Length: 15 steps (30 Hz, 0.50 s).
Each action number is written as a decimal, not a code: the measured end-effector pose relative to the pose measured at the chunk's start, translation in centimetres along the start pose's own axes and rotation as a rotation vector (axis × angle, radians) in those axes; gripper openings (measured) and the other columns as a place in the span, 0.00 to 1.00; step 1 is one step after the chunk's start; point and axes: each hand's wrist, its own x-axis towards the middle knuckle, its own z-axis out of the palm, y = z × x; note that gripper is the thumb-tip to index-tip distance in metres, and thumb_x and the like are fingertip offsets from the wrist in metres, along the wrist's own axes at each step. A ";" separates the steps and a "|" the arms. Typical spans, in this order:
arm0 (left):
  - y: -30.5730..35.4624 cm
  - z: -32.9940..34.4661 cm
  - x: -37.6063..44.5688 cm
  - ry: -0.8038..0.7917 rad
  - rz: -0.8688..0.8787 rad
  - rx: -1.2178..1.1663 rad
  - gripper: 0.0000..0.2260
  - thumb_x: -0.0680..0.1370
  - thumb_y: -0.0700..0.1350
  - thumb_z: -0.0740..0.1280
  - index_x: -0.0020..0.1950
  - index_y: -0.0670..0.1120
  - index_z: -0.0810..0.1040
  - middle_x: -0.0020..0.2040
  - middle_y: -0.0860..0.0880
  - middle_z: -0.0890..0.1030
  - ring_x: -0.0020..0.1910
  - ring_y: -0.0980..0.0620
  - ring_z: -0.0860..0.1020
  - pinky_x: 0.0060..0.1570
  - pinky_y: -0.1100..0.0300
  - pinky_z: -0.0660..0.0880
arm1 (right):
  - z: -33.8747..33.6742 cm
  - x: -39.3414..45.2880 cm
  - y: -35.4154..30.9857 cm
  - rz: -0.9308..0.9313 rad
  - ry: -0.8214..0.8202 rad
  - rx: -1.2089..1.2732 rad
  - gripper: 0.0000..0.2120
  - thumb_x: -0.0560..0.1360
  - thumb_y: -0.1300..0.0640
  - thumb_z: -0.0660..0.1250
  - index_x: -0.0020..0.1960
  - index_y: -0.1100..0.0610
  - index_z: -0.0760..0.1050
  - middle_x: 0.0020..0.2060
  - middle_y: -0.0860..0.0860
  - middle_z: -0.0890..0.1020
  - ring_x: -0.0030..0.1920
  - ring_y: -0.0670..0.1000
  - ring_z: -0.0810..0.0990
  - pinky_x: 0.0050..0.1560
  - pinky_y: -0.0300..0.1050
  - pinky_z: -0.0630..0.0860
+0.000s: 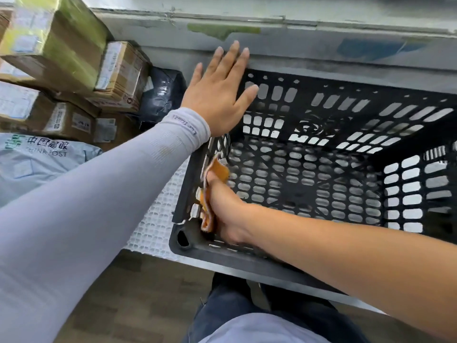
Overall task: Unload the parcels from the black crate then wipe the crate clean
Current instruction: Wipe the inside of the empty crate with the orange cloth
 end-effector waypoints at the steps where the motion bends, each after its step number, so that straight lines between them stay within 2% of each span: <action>1: 0.1 0.2 0.0 0.003 0.015 0.033 0.32 0.85 0.64 0.48 0.85 0.53 0.45 0.85 0.49 0.42 0.84 0.47 0.42 0.81 0.41 0.44 | -0.2 2.0 0.9 0.030 0.009 0.007 0.30 0.69 0.24 0.58 0.52 0.48 0.76 0.48 0.61 0.77 0.44 0.59 0.74 0.64 0.70 0.68; 4: 0.3 0.5 0.1 0.026 0.030 0.084 0.33 0.85 0.64 0.50 0.85 0.51 0.46 0.85 0.46 0.45 0.84 0.45 0.44 0.81 0.41 0.45 | -0.4 5.4 2.1 0.125 0.110 -0.007 0.33 0.68 0.24 0.59 0.58 0.47 0.78 0.58 0.54 0.80 0.58 0.61 0.79 0.64 0.59 0.72; 6: 0.3 0.6 -0.1 0.041 0.031 0.098 0.33 0.85 0.64 0.51 0.85 0.51 0.46 0.85 0.45 0.46 0.84 0.44 0.44 0.81 0.41 0.45 | -0.1 5.0 1.7 0.164 0.140 0.024 0.33 0.69 0.25 0.56 0.58 0.49 0.78 0.57 0.53 0.80 0.56 0.58 0.80 0.60 0.55 0.76; 8: 0.3 0.6 -0.1 0.043 0.032 0.098 0.33 0.85 0.63 0.51 0.85 0.50 0.46 0.85 0.45 0.46 0.84 0.44 0.44 0.81 0.41 0.45 | 0.3 3.4 0.9 0.172 0.130 -0.017 0.35 0.73 0.25 0.52 0.58 0.51 0.80 0.56 0.56 0.84 0.56 0.58 0.83 0.61 0.53 0.79; 9: 0.3 0.6 -0.1 0.043 0.031 0.097 0.33 0.85 0.63 0.51 0.85 0.50 0.46 0.85 0.45 0.47 0.84 0.44 0.44 0.81 0.42 0.45 | 0.2 3.1 0.7 0.156 0.118 -0.013 0.32 0.76 0.28 0.51 0.53 0.52 0.80 0.50 0.56 0.86 0.50 0.56 0.85 0.56 0.49 0.81; 10: 0.3 0.6 -0.1 0.044 0.031 0.096 0.33 0.85 0.63 0.51 0.85 0.50 0.46 0.85 0.45 0.47 0.84 0.44 0.44 0.81 0.42 0.45 | 0.0 2.9 0.4 0.130 0.099 -0.069 0.27 0.80 0.33 0.51 0.45 0.52 0.78 0.40 0.54 0.85 0.40 0.52 0.84 0.45 0.42 0.79; 11: 0.4 0.5 -0.1 0.045 0.031 0.093 0.33 0.85 0.63 0.51 0.85 0.50 0.46 0.85 0.45 0.47 0.84 0.44 0.44 0.81 0.42 0.45 | -0.1 2.5 0.0 0.125 0.110 -0.079 0.24 0.83 0.38 0.51 0.39 0.51 0.73 0.33 0.51 0.79 0.32 0.48 0.77 0.37 0.36 0.72; 12: 0.4 0.5 -0.1 0.046 0.031 0.090 0.33 0.85 0.63 0.51 0.85 0.50 0.46 0.85 0.45 0.47 0.84 0.44 0.44 0.81 0.43 0.46 | -0.3 2.4 -0.3 0.103 0.121 -0.166 0.21 0.84 0.43 0.52 0.36 0.50 0.67 0.31 0.50 0.73 0.29 0.47 0.70 0.33 0.35 0.65; 14: 0.5 0.5 0.0 0.047 0.028 0.083 0.33 0.85 0.64 0.51 0.85 0.50 0.47 0.85 0.45 0.47 0.84 0.44 0.44 0.82 0.43 0.46 | -0.5 1.9 -1.3 0.103 0.085 -0.179 0.20 0.86 0.54 0.53 0.35 0.51 0.62 0.31 0.52 0.65 0.30 0.49 0.62 0.31 0.38 0.58; 15: 0.5 0.5 -0.1 0.047 0.026 0.078 0.33 0.85 0.64 0.51 0.85 0.50 0.47 0.85 0.45 0.47 0.84 0.45 0.45 0.82 0.43 0.46 | -0.5 0.5 -1.7 0.080 0.033 -0.278 0.21 0.85 0.62 0.53 0.34 0.54 0.62 0.31 0.54 0.62 0.31 0.51 0.59 0.34 0.40 0.58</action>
